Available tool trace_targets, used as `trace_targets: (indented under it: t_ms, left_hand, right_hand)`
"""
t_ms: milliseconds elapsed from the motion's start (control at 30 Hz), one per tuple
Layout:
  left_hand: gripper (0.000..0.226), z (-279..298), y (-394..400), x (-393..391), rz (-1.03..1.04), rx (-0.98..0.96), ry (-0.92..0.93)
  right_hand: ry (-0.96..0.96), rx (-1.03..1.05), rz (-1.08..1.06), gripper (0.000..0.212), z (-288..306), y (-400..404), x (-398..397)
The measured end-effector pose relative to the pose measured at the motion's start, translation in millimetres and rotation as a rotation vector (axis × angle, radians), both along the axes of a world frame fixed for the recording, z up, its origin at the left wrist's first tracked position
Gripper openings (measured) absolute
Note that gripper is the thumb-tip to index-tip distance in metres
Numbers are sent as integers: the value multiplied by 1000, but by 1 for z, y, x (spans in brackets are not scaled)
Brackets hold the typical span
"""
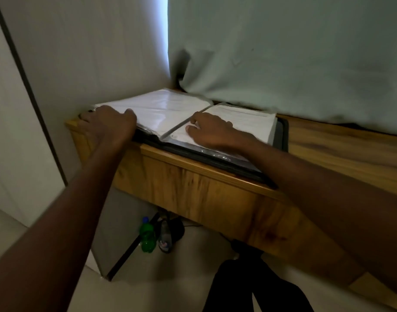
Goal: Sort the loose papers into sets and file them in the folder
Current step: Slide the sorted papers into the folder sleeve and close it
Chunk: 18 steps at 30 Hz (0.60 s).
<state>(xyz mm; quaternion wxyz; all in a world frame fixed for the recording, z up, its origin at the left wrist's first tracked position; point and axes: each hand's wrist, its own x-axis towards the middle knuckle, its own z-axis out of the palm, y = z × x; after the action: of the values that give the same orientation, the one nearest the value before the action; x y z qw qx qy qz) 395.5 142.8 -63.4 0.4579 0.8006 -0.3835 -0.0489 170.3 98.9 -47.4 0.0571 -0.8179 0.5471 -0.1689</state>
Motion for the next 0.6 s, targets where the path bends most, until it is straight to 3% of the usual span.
trace_targets:
  t_ms: [100,233,367,600]
  left_hand:
    - [62,22,0,1,26,-72,295]
    - [77,40,-10,9,105,-111,573]
    - [82,46,-22,8,115,-142,617]
    - [58,36,-16,8,216,-323,626]
  right_hand:
    - [-25,-31,-42,41,-7,1,7]
    - [-74,-84,28,41,-7,9,3]
    - [3,-34,31,40,-5,14,-4]
    - [-46,33,-17,46,-8,11,-3]
